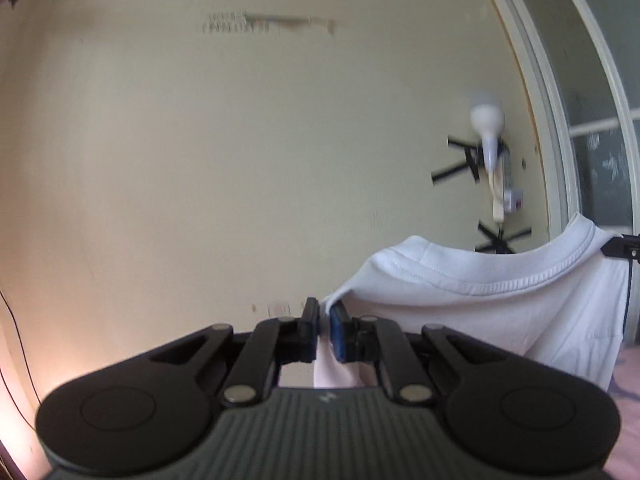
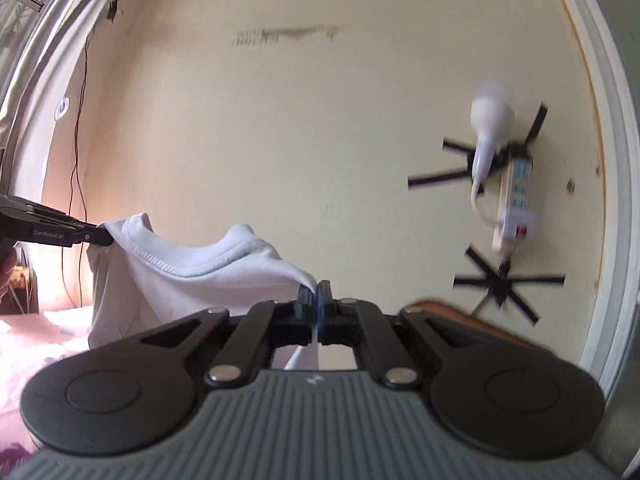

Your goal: Fold small clothes

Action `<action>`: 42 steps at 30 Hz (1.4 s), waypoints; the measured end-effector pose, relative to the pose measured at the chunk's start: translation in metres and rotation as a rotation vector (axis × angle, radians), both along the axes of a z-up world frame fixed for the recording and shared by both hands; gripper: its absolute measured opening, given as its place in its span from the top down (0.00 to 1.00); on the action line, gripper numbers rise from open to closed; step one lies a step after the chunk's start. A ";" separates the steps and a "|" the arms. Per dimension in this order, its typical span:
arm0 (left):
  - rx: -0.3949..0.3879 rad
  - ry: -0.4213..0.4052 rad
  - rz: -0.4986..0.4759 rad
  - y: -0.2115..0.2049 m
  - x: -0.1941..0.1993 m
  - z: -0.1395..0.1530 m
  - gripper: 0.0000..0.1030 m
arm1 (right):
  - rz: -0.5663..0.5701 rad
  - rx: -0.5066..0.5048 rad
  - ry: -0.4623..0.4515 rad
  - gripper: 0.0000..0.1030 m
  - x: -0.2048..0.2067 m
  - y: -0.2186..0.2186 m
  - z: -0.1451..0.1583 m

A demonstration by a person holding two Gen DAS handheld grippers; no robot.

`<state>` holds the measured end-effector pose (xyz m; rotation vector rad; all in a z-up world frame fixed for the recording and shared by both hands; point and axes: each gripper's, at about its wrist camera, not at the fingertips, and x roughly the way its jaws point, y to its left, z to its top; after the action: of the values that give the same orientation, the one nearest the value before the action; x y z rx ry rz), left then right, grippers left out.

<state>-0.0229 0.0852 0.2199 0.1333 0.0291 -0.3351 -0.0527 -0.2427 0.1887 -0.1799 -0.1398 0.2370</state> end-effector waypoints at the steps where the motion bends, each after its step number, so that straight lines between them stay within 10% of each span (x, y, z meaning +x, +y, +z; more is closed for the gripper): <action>1: -0.021 -0.056 0.014 0.003 -0.014 0.020 0.93 | -0.003 0.004 -0.041 0.96 -0.006 0.000 0.016; 13: -0.160 -0.479 0.156 0.003 -0.141 0.186 0.93 | 0.037 -0.005 -0.400 0.96 -0.058 0.003 0.190; 21: -0.072 -0.465 0.225 -0.018 -0.136 0.204 0.93 | 0.039 -0.002 -0.385 0.96 -0.059 0.000 0.231; 27: -0.008 -0.232 0.277 -0.032 -0.044 0.147 0.92 | 0.033 -0.022 -0.225 0.95 -0.014 -0.008 0.184; 30: 0.073 -0.068 0.348 -0.049 0.032 0.094 0.71 | -0.008 -0.042 -0.082 0.93 0.047 -0.003 0.141; 31: 0.120 0.010 0.384 -0.056 0.058 0.069 0.49 | -0.028 -0.056 -0.010 0.89 0.074 -0.001 0.123; 33: 0.209 0.189 0.389 -0.063 0.097 0.012 0.57 | -0.104 -0.071 0.130 0.52 0.123 0.002 0.077; 37: 0.126 0.408 0.311 -0.031 0.087 -0.083 0.56 | -0.037 0.034 0.383 0.53 0.137 -0.013 -0.012; 42: 0.008 0.565 0.265 0.030 0.019 -0.159 0.35 | 0.129 0.089 0.545 0.41 0.059 -0.041 -0.100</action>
<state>-0.0035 0.1151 0.0612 0.0384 0.6018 -0.0993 0.0062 -0.2839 0.0883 -0.0129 0.3796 0.3990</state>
